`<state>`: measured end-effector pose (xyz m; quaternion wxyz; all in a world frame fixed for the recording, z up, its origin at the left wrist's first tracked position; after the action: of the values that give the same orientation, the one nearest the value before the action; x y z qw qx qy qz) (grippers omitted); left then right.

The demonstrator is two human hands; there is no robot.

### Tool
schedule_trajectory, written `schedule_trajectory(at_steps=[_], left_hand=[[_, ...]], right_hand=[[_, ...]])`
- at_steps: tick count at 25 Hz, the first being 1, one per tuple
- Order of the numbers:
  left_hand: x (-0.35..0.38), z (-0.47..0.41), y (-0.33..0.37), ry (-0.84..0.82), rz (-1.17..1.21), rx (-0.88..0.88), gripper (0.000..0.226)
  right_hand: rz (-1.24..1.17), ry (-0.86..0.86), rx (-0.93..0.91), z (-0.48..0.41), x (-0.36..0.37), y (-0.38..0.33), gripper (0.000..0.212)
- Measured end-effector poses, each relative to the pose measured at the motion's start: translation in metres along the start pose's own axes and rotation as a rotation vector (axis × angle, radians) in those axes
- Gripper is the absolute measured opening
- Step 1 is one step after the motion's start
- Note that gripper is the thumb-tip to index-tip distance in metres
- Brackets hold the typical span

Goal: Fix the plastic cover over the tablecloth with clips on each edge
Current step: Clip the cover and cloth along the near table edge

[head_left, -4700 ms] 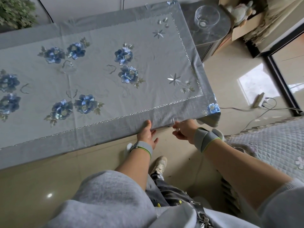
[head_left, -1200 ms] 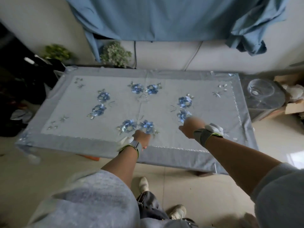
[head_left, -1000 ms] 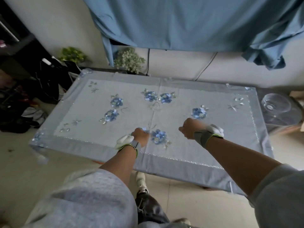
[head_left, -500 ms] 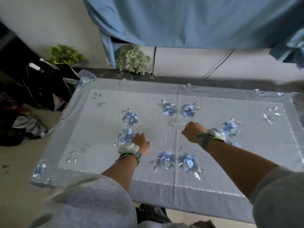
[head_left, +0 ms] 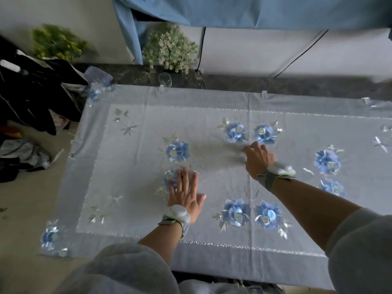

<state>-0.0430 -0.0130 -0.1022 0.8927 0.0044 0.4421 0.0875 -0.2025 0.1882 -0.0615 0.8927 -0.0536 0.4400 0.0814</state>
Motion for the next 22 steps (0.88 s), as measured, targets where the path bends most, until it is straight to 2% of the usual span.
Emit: schedule_trajectory(at_steps=[3,5,10,12,16,19,22], left_hand=[[0.001,-0.003,-0.003,0.034,0.008,-0.01,0.078],[0.004,-0.002,-0.001,-0.031,-0.003,-0.008,0.078],[-0.003,-0.001,0.0,-0.115,-0.069,0.015,0.08],[-0.008,-0.004,-0.004,-0.132,-0.064,0.037,0.076],[-0.016,0.025,-0.013,-0.091,0.0,0.081,0.055],[-0.002,0.06,-0.029,-0.103,0.044,0.087,0.041],[0.017,0.101,-0.053,-0.08,0.06,0.077,0.033]], right_hand=[[-0.065,0.049,-0.014,0.001,-0.005,0.002,0.031],[-0.131,0.033,-0.009,0.006,-0.002,0.006,0.034],[-0.605,-0.052,0.151,0.038,0.03,0.011,0.037],[-0.73,-0.054,0.173,0.05,0.043,0.011,0.03],[-0.784,0.021,0.185,0.091,0.063,0.007,0.008],[-0.763,-0.089,0.156,0.118,0.086,-0.01,0.014],[-0.848,-0.188,0.096,0.145,0.116,-0.042,0.015]])
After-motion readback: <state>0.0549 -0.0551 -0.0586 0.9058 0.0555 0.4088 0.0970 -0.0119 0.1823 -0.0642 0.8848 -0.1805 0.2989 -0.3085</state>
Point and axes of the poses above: each hand's wrist, its own z-axis away from the middle knuckle, its own x-axis out of the palm, y = z × x, the point moved 6 cm from there along -z, towards the middle knuckle, and after that the axes turned 13 degrees about -y, right-handed, at the moved point
